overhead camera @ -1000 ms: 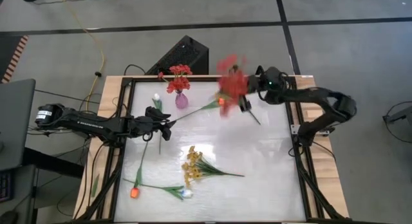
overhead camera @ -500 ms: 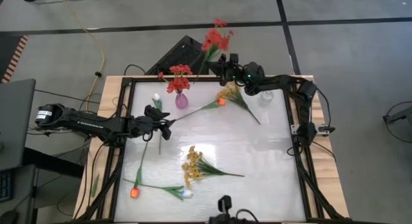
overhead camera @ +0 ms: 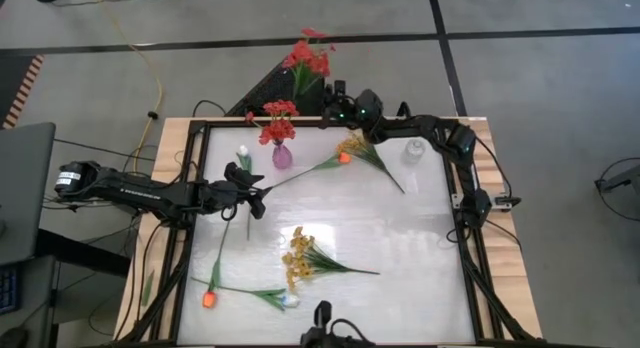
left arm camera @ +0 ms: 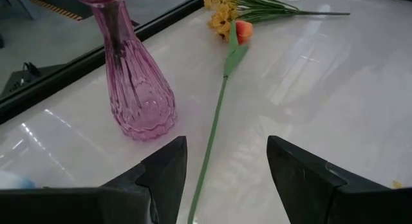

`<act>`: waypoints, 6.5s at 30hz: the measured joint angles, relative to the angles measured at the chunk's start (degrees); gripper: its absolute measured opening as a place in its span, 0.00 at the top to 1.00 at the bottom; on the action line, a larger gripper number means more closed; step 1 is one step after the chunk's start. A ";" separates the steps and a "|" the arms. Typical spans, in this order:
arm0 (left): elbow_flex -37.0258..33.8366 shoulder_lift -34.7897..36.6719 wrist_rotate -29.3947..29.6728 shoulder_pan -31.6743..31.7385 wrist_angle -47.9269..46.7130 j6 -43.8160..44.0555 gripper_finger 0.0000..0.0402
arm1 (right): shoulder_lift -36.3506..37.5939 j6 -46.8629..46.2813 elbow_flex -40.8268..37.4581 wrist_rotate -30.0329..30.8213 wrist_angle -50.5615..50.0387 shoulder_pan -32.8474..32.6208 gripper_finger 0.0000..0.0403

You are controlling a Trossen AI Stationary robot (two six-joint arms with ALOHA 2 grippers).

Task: Sort flowers into vase by color
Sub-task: Put the red flowers into the pink vase, then put the top orange tulip into the pink vase

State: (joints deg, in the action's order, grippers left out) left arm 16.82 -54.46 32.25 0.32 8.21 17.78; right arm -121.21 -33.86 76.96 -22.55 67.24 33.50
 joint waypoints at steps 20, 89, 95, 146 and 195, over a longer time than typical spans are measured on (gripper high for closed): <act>0.00 0.00 -0.28 0.00 -0.31 -0.15 0.49 | 0.13 8.86 1.43 4.72 -6.17 -6.49 0.96; 0.04 -0.02 -11.87 21.97 6.54 -5.91 0.49 | 0.28 33.44 1.43 -4.74 -20.96 -8.54 0.95; 0.04 -0.02 -11.50 21.99 6.49 -5.09 0.49 | 0.28 35.88 1.43 -4.51 -23.62 -9.30 0.95; 0.00 -0.02 -15.99 21.88 4.16 -3.98 0.49 | -0.92 41.95 10.87 9.18 -42.41 -13.17 0.95; 0.04 19.50 -24.70 19.77 -19.59 1.01 0.49 | 3.00 60.23 23.14 -1.86 -111.79 -10.26 0.57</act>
State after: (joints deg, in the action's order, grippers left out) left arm 16.86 -34.96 7.55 20.08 -11.38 18.80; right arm -118.20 26.37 100.09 -24.41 -44.55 23.24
